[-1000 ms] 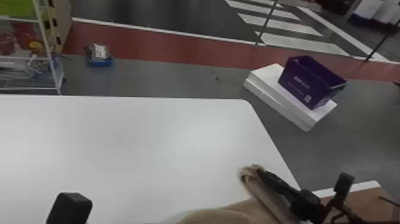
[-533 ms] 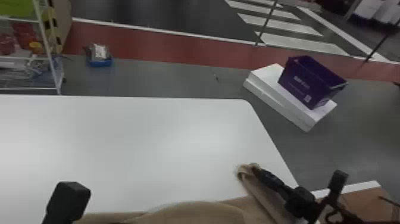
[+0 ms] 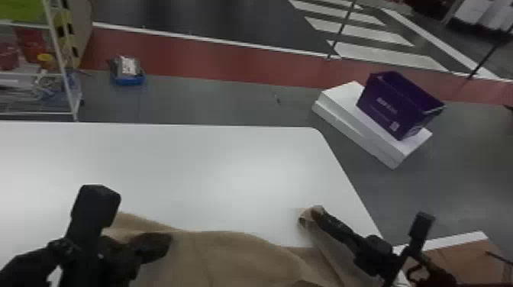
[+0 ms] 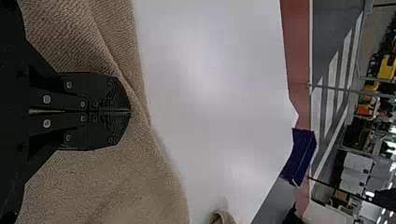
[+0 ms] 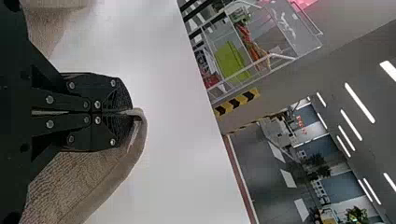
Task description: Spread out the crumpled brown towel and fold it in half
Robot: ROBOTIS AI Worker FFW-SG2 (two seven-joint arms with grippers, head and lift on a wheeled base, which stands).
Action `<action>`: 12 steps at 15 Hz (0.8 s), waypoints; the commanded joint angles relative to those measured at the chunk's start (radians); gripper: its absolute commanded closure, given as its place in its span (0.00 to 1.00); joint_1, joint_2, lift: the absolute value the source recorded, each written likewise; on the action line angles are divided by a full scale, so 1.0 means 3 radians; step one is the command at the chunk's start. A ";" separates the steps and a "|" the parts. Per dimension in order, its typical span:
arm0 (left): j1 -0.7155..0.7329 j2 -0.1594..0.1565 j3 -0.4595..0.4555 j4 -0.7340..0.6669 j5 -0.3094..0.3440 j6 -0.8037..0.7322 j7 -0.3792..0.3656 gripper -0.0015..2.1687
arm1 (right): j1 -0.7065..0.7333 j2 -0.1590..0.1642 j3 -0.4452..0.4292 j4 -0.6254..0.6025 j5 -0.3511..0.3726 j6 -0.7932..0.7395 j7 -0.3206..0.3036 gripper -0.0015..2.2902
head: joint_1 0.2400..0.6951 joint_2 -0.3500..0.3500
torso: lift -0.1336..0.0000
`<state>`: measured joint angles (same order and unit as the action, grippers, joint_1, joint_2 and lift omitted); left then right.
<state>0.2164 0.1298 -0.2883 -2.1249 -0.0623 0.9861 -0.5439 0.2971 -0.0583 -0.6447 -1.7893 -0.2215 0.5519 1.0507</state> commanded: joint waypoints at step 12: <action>0.1958 0.0043 0.1457 -0.0940 0.0847 -0.2226 -0.0406 0.36 | -0.0055 -0.0031 0.0002 0.0028 -0.0049 0.0040 0.0026 0.98 | 1.00 0.00 | 0.07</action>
<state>0.7476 0.1388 0.1441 -2.4555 0.1929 0.4600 -0.6594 0.2842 -0.0663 -0.6445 -1.7893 -0.2345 0.5659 1.0577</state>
